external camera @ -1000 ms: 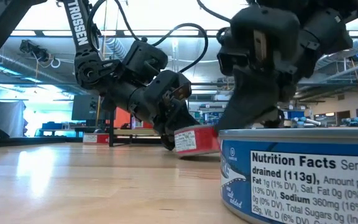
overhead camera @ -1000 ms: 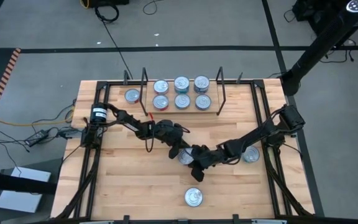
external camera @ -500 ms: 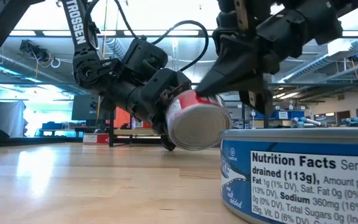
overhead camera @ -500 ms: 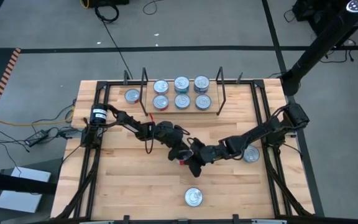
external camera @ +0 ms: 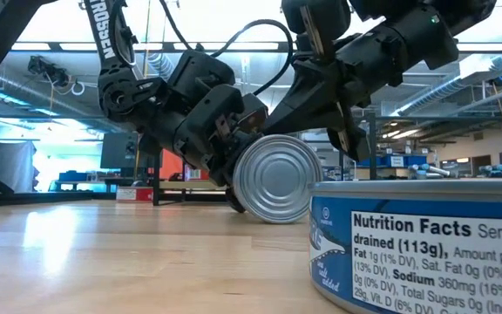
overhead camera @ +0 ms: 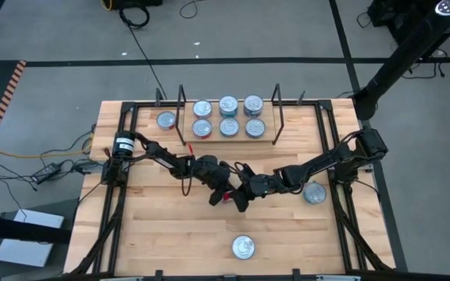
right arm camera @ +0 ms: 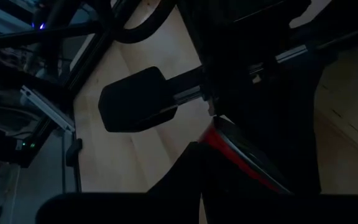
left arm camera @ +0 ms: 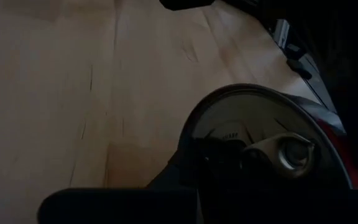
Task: Stack canned seafood by type on shelf
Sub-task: Stack the red tuna can on top of the other red tuna can on the shelf
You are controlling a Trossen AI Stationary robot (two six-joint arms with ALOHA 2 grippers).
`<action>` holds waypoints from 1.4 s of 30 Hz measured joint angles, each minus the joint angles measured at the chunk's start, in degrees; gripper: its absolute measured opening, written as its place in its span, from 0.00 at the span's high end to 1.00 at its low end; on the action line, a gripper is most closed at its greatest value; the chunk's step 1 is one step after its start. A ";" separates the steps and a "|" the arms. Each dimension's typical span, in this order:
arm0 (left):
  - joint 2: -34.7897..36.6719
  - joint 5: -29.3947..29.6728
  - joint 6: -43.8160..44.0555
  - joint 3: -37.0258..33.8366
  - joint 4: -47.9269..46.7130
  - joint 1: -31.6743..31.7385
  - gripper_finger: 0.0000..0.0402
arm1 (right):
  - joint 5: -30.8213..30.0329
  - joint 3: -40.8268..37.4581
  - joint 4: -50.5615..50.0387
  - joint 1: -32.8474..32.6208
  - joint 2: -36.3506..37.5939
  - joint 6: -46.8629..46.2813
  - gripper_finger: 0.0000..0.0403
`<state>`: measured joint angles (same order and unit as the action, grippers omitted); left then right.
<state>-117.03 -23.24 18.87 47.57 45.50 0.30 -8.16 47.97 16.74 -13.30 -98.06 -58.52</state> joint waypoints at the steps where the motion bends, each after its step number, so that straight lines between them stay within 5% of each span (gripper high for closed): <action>1: 0.00 0.00 0.00 0.00 0.01 0.00 1.00 | 0.03 -0.01 0.06 0.00 0.00 0.03 0.98; 15: 8.81 0.48 -5.35 -0.12 -14.97 5.86 1.00 | 0.15 -0.05 0.29 -0.02 -0.07 2.18 0.97; 29: 34.31 12.85 -9.43 -0.04 -46.03 3.15 0.99 | -0.60 -0.07 0.43 1.17 -0.11 9.10 0.97; 33: 38.22 13.62 -6.18 -0.04 -49.51 -0.36 0.92 | -0.66 -0.10 0.76 2.06 -0.13 10.92 0.97; 42: 36.49 25.65 -0.75 -0.02 -49.68 -8.50 0.63 | -0.70 -0.12 2.13 2.95 -0.17 12.14 0.97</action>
<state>-80.54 2.40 18.12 47.55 -4.19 -8.20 -8.86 47.86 18.88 -10.35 -98.24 -46.38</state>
